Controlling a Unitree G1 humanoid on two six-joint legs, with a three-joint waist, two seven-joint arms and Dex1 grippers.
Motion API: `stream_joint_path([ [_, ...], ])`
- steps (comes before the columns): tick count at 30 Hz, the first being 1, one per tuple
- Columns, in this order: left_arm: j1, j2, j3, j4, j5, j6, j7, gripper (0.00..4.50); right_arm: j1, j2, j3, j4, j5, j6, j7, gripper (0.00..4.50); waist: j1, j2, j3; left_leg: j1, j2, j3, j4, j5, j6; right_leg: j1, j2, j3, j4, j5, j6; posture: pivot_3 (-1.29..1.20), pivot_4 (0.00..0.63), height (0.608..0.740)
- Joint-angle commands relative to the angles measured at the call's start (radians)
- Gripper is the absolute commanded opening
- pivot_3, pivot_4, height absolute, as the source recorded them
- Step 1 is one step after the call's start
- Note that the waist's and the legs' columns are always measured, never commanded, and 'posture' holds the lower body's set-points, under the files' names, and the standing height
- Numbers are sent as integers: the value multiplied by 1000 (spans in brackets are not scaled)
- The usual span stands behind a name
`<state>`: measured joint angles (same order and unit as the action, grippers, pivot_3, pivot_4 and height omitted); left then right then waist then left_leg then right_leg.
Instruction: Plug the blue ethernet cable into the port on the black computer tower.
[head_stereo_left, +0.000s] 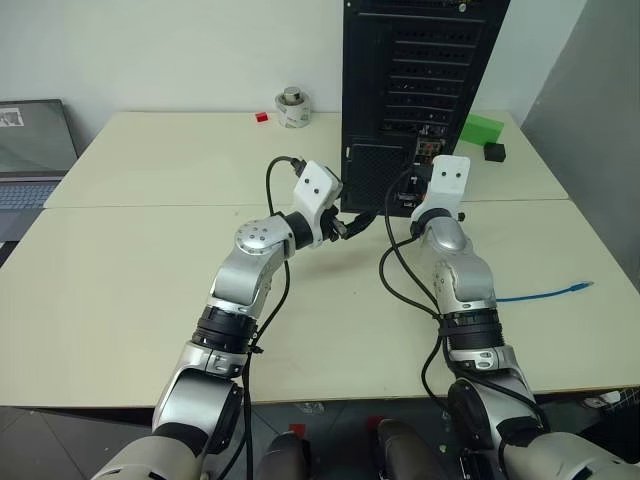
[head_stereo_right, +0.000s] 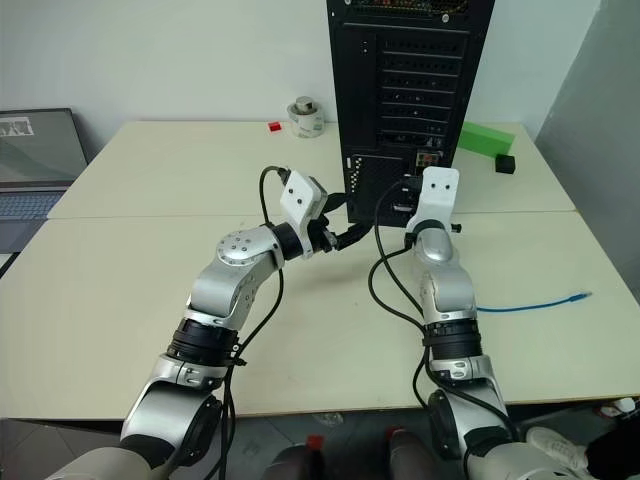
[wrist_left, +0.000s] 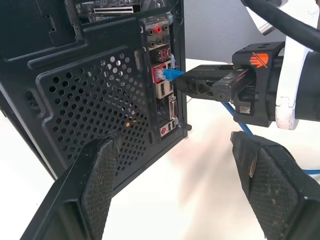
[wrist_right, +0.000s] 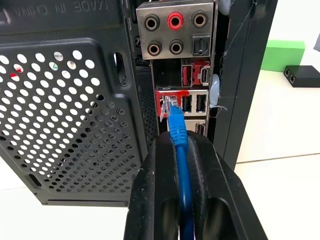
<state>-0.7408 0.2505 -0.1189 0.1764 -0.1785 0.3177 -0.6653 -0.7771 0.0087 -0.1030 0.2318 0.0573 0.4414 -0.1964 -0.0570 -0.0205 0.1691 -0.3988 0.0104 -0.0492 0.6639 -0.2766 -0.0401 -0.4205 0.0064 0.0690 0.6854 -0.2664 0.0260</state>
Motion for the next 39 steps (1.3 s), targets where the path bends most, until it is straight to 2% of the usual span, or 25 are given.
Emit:
stream_joint_path([
  [1, -18, 4, 9, -23, 0, -18, -1, 3718, -45, -2, 2, -18, -9, -24, -4, 0, 0, 0, 0, 0, 0, 0, 0, 0, 0, 0, 0, 0, 0, 0, 0, 0, 150, 740],
  [18, -40, 10, 13, -9, -9, -2, -26, 3718, -125, 13, 11, 80, -11, -79, -14, 0, -10, 0, 0, 1, 0, 2, 0, 0, 0, -1, 0, 1, 3, 0, 0, 0, 150, 740],
  [36, -67, 14, 23, 19, -8, -11, -26, 3718, -140, 0, 5, 131, 5, -130, 15, 0, -28, 0, 0, 2, 0, 1, 1, 0, 0, -1, 0, 2, 6, 0, 0, 0, 150, 740],
  [38, -68, 14, 23, 22, -7, -13, -26, 3721, -133, -2, 3, 125, 3, -133, 17, 683, -29, 0, 0, 2, 0, 1, 1, 0, 0, -1, 0, 2, 6, 0, 0, 0, 150, 740],
  [39, -69, 14, 23, 23, -7, -15, -27, 3721, -128, -4, 3, 120, 2, -132, 18, 728, -29, 0, 0, 2, 0, 1, 1, 0, 0, -1, 0, 2, 6, 0, 0, 0, 150, 740],
])
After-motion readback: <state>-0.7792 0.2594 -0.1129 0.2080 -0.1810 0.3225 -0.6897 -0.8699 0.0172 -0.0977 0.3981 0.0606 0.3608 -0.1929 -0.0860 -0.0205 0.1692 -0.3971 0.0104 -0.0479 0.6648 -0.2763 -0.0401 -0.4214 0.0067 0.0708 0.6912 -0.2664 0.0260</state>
